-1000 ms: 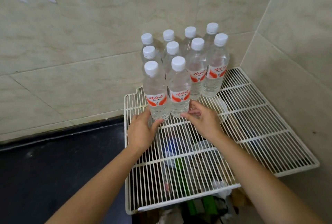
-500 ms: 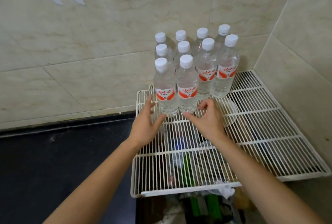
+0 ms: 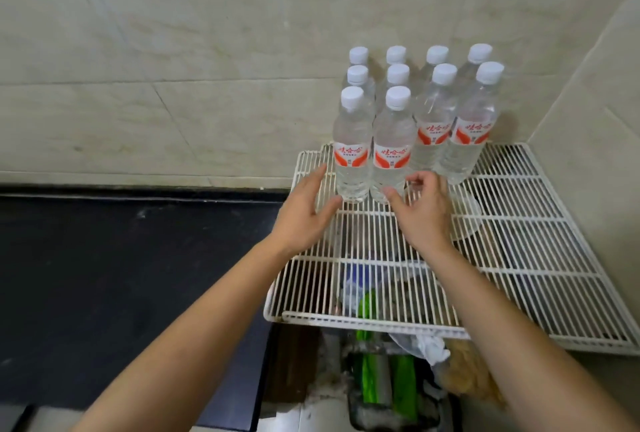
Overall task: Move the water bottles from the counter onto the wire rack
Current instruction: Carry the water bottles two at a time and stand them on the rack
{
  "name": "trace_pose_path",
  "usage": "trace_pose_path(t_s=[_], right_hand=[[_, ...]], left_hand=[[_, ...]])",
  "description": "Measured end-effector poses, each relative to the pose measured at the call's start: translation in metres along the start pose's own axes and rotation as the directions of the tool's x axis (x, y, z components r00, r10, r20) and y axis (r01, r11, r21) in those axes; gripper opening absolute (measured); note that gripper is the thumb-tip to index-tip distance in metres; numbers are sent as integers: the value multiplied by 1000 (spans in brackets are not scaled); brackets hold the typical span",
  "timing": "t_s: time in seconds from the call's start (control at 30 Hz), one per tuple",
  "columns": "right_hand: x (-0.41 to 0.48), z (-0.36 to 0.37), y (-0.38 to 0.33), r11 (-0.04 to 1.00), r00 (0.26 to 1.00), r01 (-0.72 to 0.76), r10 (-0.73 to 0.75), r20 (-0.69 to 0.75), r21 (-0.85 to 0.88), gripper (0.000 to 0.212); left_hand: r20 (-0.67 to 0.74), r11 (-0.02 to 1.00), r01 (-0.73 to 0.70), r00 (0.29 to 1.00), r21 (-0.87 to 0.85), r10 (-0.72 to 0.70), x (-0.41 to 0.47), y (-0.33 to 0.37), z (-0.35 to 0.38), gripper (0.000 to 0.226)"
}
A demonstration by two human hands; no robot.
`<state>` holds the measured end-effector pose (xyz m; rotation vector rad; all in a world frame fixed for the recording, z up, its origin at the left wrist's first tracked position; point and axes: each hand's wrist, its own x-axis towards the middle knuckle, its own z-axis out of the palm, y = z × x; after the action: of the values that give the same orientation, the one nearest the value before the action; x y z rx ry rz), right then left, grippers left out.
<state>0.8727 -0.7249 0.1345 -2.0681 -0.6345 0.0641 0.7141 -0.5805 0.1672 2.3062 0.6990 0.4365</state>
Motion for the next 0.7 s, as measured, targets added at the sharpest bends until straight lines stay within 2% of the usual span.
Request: trace_pose_path(t_s=[0.07,0.2,0.4,0.47,0.53,0.63,0.7], right_hand=[[-13,-2,-17,998,997,58,-59,-41,-25,45],[-44,12,-60,949,948,295,-305,-91,-109,52],[-133,113,-175,847,849,520,-527,-43,-109,62],[-176,160,-220,810,813,582,-582,22,-72,65],[-221,207,-265,766,761,643,-635,131,-22,67],[-284,273,-328,675,634,735,-720,281,70,70],[-322,313,-368,599,534,788,-779,328,141,69]], left_hand=[[-67,993,-28,997,116,35,-12,-4,-24,66],[-220,952,-25,971,306,96,-57,-26,-89,62],[-438,844,109,885,525,158,-204,-123,-226,62],[-514,791,223,847,570,132,-271,-169,-277,60],[-623,752,389,781,532,37,-342,-210,-326,61],[-735,677,582,672,450,-89,-439,-252,-385,65],[-786,624,663,606,413,-124,-493,-269,-414,65]])
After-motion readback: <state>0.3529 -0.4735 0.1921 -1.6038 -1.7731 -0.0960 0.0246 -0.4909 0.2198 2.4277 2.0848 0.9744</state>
